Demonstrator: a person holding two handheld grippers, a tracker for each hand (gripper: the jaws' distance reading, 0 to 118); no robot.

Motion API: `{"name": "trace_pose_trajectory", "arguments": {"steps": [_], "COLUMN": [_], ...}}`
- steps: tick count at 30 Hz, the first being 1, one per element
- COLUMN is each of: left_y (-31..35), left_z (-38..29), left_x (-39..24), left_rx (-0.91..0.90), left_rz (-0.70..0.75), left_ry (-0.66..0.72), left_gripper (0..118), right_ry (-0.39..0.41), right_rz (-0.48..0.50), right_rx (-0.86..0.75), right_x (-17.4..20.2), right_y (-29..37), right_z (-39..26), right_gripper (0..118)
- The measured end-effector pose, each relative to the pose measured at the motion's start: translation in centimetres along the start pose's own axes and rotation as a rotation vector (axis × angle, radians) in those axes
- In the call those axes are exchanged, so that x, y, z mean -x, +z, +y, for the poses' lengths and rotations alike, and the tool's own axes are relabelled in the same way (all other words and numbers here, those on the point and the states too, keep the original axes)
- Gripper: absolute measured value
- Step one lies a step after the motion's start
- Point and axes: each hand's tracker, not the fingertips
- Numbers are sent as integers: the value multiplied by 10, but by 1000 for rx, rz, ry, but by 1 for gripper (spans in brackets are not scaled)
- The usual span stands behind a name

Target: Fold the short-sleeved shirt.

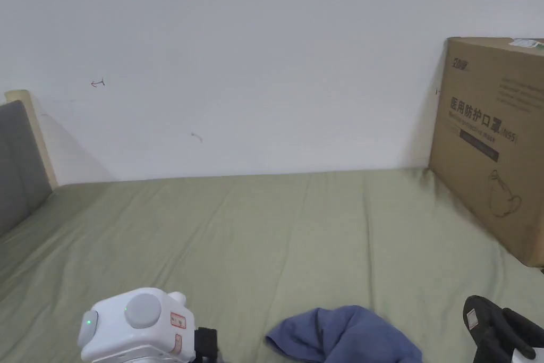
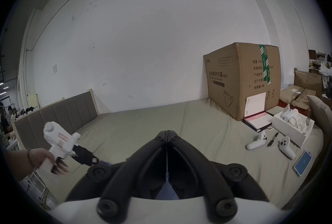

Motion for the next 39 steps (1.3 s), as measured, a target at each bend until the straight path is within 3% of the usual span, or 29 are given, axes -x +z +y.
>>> {"name": "trace_pose_trajectory", "arguments": {"steps": [1, 3, 8, 11, 15, 16, 17, 18, 20, 22, 23, 25, 26, 27, 28, 29, 31, 34, 36, 37, 38, 39], "left_y": [-15, -31, -89, -105, -100, -95, -89, -80, -58, -38, -27, -3, 10, 22, 32, 42, 58, 73, 76, 77, 76, 75], "left_z": [-1, -6, -17, -33, -36, -39, -40, -42, -50, -56, -59, -71, -77, -83, -87, -93, -104, -113, -115, -115, -115, -115], "left_x": [2, 1, 2, -7, -9, -5, -6, -5, -1, 13, 20, 27, 29, 29, 29, 29, 26, 21, 23, 25, 27, 29], "left_rx": [21, -19, 63, -13, -62, -61, -73, -127, -225, -274, -308, -346, -376, -398, -412, -430, -448, -461, -446, -442, -434, -421], "left_rz": [9, 27, 107, 180, 176, 178, 184, 182, 176, 141, 55, -10, 14, 13, -1, -16, -22, 13, 15, 12, 11, 13], "left_ry": [-7, -27, -64, -196, -158, -155, -155, -162, -165, -130, -87, -36, -32, -37, -43, -51, -72, -119, -119, -113, -106, -99], "left_gripper": [118, 112, 116, 118, 117, 112, 94, 71, 8, 8, 8, 8, 8, 8, 8, 8, 8, 8, 8, 8, 8, 8], "right_ry": [3, 7, -5, -2, 0, -8, -30, -83, -139, -149, -151, -106, -81, -69, -81, -104, -129, 12, 118, 134, 159, 181], "right_rz": [-1, -5, -17, -29, -26, -14, 23, 74, 155, 189, 182, 120, 92, 78, 82, 77, 85, -33, -49, -23, -8, 0], "right_rx": [9, 31, 95, 135, 212, 266, 331, 403, 556, 634, 665, 700, 723, 783, 887, 980, 1079, 1126, 1174, 1201, 1156, 1079], "right_x": [-2, -6, -16, -21, -27, -29, -36, -48, -54, -56, -57, -58, -53, -54, -54, -56, -39, -41, -37, -35, -51, -51], "right_y": [-1, -4, -17, -33, -75, -90, -111, -135, -175, -209, -225, -256, -270, -288, -305, -321, -325, -347, -351, -349, -366, -362], "right_z": [-1, -8, -20, -20, -8, -5, -5, -8, -6, -13, -15, -20, -27, -33, -42, -54, -70, -102, -123, -129, -132, -125], "right_gripper": [0, 0, 0, 0, 0, 0, 0, 0, 0, 0, 0, 0, 10, 41, 88, 118, 117, 115, 105, 102, 100, 87]}}
